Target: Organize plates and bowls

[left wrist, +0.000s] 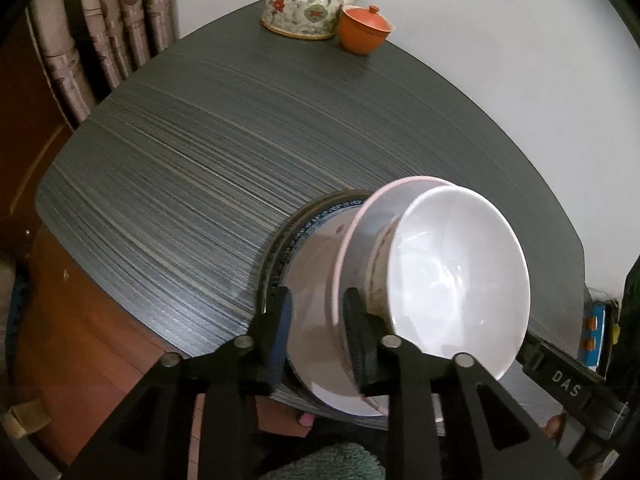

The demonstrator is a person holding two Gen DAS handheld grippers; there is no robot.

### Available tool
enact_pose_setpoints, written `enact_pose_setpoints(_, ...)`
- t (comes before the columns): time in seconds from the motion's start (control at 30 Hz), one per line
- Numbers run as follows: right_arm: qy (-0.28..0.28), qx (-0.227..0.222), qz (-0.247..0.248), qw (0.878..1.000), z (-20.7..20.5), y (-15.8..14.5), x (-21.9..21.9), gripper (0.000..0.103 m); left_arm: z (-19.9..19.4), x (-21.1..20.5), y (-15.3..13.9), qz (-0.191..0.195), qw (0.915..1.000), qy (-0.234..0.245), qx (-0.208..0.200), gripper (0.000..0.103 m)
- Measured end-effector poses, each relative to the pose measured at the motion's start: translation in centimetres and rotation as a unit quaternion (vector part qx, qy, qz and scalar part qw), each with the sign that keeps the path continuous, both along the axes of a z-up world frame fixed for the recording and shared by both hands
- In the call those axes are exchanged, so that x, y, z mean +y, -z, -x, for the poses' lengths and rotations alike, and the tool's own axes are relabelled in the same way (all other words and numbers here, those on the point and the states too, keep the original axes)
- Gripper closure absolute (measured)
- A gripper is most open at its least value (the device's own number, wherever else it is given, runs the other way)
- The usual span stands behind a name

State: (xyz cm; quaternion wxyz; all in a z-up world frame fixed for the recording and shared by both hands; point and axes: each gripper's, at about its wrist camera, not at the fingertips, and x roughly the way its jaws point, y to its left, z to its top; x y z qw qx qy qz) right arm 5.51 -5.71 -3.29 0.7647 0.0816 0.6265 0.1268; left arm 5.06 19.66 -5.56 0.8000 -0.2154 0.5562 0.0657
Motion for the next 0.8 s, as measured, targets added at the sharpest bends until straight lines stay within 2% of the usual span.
enact_pose_setpoints(0.2, 0.003, -0.014, -0.009, 1.0, 0.6, -1.0, -1.2, 0.057, 0.9, 0.4, -1.0, -0.01, 0.9999, -0.009, -0.009, 0.06)
enact_pose_setpoints(0.3, 0.002, -0.025, -0.014, 1.0, 1.3, -1.6, -1.6, 0.053, 1.7, 0.3, -1.8, -0.013, 0.9996, -0.011, -0.021, 0.051)
enact_pose_setpoints(0.33, -0.001, -0.03, -0.017, 0.999, 1.6, -1.8, -1.7, 0.053, 2.0, 0.2, -2.1, -0.017, 0.9995, -0.011, -0.025, 0.05)
enact_pose_setpoints(0.47, -0.019, -0.065, -0.021, 0.997, 3.5, -2.6, -2.2, 0.04, 3.4, -0.8, -3.1, -0.043, 0.9981, -0.009, -0.043, 0.04)
enact_pose_setpoints(0.53, -0.03, -0.088, -0.01, 0.996, 4.9, -2.5, -2.4, 0.038, 4.2, -1.5, -3.4, -0.061, 0.9966, -0.005, -0.055, 0.037)
enact_pose_setpoints(0.8, -0.037, -0.097, 0.002, 0.995, 7.9, -0.9, -3.1, 0.037, 7.1, -4.8, -2.5, -0.108, 0.9915, -0.002, -0.072, 0.028)
